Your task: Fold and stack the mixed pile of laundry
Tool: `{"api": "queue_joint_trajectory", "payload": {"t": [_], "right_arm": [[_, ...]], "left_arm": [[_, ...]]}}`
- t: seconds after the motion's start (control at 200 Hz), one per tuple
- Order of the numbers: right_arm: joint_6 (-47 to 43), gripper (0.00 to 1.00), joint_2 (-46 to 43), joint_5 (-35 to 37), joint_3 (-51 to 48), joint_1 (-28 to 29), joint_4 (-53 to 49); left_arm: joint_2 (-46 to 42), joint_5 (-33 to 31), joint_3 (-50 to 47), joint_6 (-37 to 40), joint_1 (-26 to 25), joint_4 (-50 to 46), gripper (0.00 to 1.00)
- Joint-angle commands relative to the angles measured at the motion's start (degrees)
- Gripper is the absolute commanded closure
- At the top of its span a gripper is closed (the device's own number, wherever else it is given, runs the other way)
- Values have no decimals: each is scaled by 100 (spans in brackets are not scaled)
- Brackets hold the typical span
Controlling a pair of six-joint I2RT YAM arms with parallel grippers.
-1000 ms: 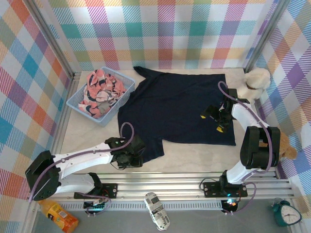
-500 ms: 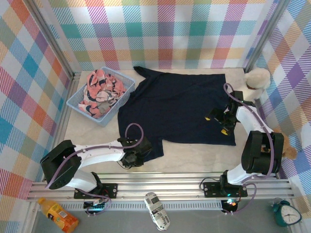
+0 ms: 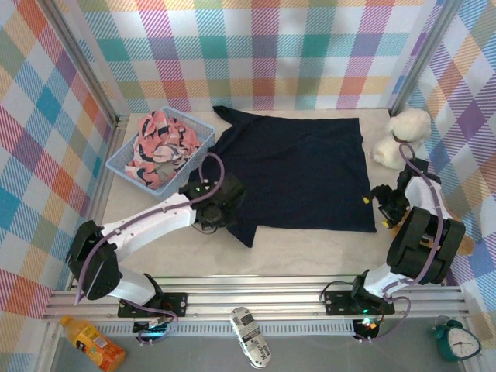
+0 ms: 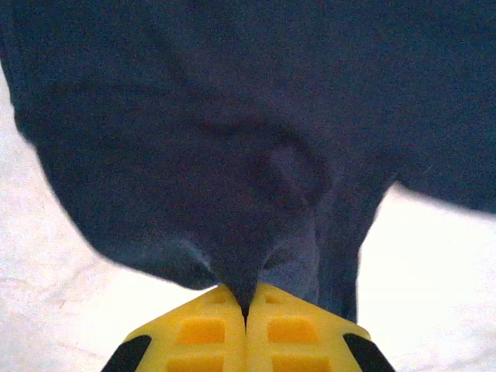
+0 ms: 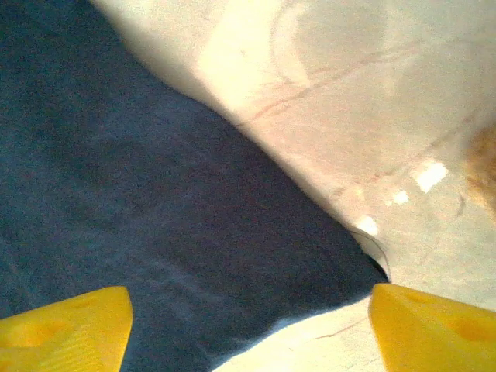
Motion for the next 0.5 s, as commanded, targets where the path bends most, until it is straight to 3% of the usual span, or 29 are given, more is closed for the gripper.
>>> {"api": "queue_joint_trajectory", "payload": {"t": [0.0,0.095,0.225,0.385,0.495], "right_arm": [[17,28,-69,-47,-245,-11,-32],[85,37,18,-83,-484,-12,181],[124,43,286,-32,-565,2,331],[123,43,493,277,-683,23,435],[149,53,682,342,-763,135,537]], "left_arm": [[124,-136,410,497,293,-374,100],[243,-101,558,599,445,-250,100],[390,13,673,637,505,-121,100],[513,66,740,635,511,-97,100],[564,108,756,610,509,-65,100]]}}
